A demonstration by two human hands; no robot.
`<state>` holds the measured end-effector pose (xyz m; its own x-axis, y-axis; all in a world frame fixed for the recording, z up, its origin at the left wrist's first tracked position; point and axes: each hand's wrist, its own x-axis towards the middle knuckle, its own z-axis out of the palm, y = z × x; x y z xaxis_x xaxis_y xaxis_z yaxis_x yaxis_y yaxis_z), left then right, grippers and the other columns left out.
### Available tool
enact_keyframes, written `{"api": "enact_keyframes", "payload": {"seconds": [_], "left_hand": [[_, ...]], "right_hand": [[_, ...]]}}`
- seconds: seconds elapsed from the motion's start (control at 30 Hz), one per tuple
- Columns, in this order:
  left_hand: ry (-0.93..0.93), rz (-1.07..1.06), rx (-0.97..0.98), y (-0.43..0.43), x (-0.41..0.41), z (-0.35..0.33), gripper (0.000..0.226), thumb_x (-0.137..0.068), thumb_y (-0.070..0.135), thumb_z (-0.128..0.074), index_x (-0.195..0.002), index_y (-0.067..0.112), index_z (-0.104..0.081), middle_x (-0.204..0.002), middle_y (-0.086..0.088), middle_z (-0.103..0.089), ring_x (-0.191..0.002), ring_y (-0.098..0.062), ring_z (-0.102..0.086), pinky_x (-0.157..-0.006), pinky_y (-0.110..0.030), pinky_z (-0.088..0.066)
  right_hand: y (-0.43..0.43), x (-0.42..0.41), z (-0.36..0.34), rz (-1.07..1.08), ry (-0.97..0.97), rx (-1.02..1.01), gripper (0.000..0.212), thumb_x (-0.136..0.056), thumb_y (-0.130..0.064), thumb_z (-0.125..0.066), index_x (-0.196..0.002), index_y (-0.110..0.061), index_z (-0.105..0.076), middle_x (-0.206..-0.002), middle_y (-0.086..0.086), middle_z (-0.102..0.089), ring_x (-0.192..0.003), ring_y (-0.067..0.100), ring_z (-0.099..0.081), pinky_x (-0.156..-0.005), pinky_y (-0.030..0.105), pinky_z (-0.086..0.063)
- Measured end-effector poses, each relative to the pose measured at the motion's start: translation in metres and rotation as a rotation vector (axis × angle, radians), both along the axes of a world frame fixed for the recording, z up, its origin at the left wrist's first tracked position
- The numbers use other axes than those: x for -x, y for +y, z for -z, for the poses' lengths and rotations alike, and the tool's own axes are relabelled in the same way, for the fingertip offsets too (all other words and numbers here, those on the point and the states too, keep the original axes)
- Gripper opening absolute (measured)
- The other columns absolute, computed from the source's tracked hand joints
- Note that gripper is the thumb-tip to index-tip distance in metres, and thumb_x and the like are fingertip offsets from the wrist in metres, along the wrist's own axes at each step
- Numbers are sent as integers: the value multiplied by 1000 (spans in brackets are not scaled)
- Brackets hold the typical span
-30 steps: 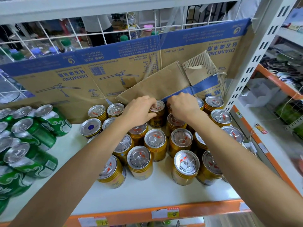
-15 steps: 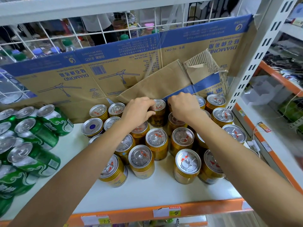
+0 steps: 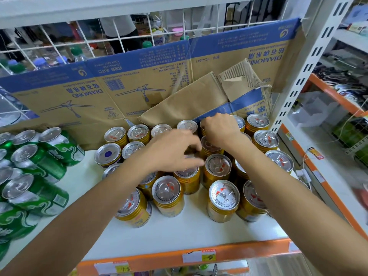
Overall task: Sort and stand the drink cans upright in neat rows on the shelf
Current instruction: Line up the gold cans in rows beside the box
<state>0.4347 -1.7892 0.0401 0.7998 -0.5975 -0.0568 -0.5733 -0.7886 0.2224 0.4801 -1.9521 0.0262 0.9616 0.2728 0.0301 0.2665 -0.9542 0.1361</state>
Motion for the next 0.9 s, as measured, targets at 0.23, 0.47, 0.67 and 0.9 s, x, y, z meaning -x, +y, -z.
{"api": "enact_keyframes", "payload": {"seconds": [0.23, 0.47, 0.67, 0.9], "left_hand": [[-3, -91, -323, 1, 20, 5, 65, -73, 64, -64, -130, 39, -42, -121, 8, -56, -116, -18, -51, -83, -35, -46], [-43, -338, -385, -21, 3, -1, 69, -72, 74, -58, -117, 21, -58, -112, -8, -61, -106, -29, -57, -70, -33, -42], [-185, -417, -392, -33, -7, 7, 78, -77, 80, -42, -104, 10, -63, -106, -12, -64, -102, -29, -59, -71, -32, -42], [-78, -185, -356, -12, -17, 9, 71, -70, 65, -67, -124, 19, -53, -120, -4, -60, -112, -26, -55, -88, -42, -49]], "right_hand": [[-3, 5, 6, 9, 48, -90, 33, -89, -14, -49, -122, -9, -54, -117, 17, -60, -108, 36, -56, -68, 33, -35], [-7, 4, 8, -11, 56, -130, 30, -89, -20, -52, -117, -9, -56, -113, 17, -61, -105, 36, -57, -70, 34, -37], [-8, 7, 5, -25, 58, -154, 32, -88, -25, -54, -116, -9, -56, -113, 16, -61, -105, 35, -56, -69, 32, -34], [-10, 8, 1, -38, 100, -154, 30, -90, -23, -52, -116, -9, -55, -113, 16, -61, -103, 34, -56, -67, 32, -34]]}}
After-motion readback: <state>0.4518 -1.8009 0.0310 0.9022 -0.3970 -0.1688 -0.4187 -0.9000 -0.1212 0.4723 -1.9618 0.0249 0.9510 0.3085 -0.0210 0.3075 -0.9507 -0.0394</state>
